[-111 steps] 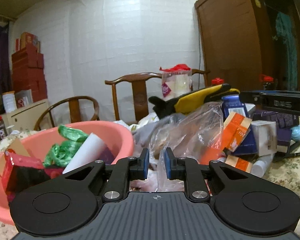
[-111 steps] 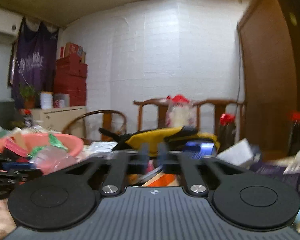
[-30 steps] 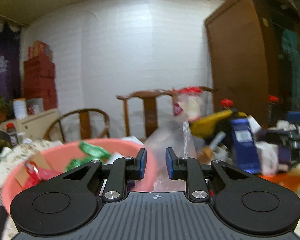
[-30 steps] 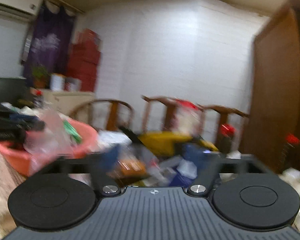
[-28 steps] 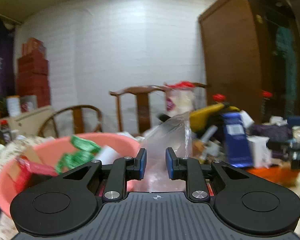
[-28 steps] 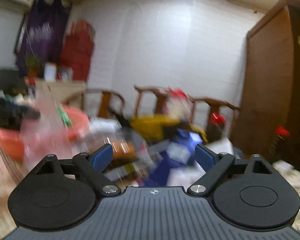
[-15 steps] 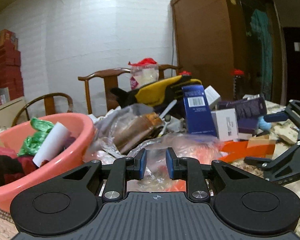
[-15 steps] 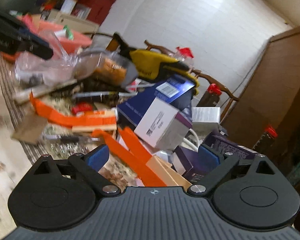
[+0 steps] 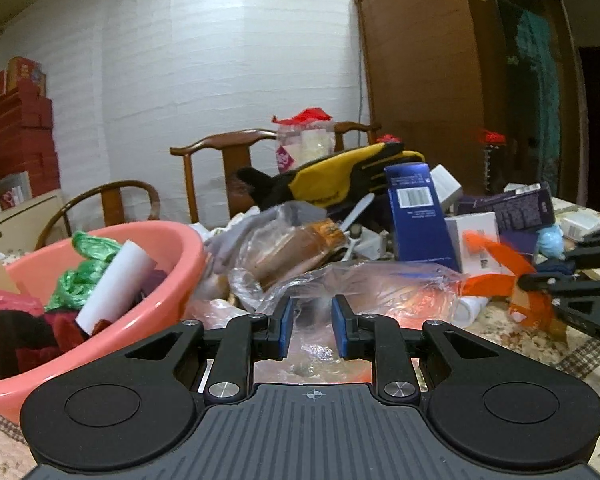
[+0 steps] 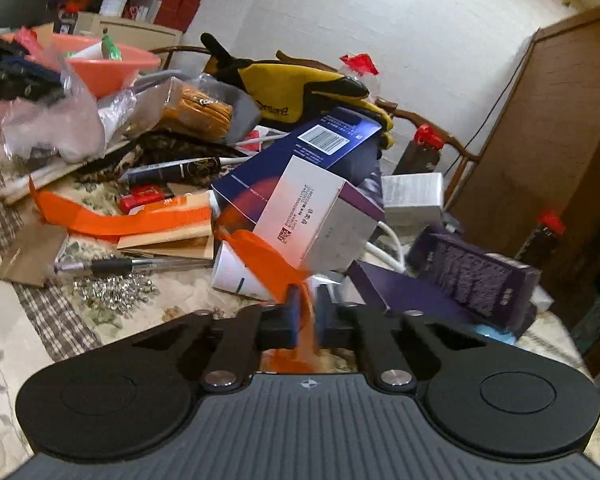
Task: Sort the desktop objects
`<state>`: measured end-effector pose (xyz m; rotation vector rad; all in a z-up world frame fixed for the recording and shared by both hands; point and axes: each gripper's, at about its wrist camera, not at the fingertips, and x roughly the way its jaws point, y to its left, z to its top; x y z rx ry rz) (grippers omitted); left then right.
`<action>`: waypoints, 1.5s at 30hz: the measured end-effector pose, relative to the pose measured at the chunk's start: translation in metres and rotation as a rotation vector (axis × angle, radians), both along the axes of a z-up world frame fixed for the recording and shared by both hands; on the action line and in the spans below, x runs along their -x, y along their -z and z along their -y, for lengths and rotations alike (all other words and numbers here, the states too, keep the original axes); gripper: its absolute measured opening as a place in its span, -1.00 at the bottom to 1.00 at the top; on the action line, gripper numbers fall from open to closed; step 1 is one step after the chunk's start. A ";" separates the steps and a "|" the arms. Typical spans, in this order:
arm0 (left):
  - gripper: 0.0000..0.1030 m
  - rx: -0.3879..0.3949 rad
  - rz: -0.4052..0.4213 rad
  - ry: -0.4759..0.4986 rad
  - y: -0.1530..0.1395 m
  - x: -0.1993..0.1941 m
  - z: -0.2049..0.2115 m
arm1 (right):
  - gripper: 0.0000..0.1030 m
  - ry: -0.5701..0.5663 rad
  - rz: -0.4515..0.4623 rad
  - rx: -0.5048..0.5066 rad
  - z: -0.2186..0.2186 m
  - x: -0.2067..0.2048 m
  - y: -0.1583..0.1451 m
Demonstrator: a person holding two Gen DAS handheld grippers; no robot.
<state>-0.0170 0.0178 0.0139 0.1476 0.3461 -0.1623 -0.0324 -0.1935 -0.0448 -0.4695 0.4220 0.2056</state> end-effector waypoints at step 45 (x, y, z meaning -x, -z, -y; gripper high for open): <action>0.99 -0.031 -0.290 -0.213 0.059 -0.020 -0.012 | -0.93 -0.224 0.133 -0.374 -0.053 0.029 -0.063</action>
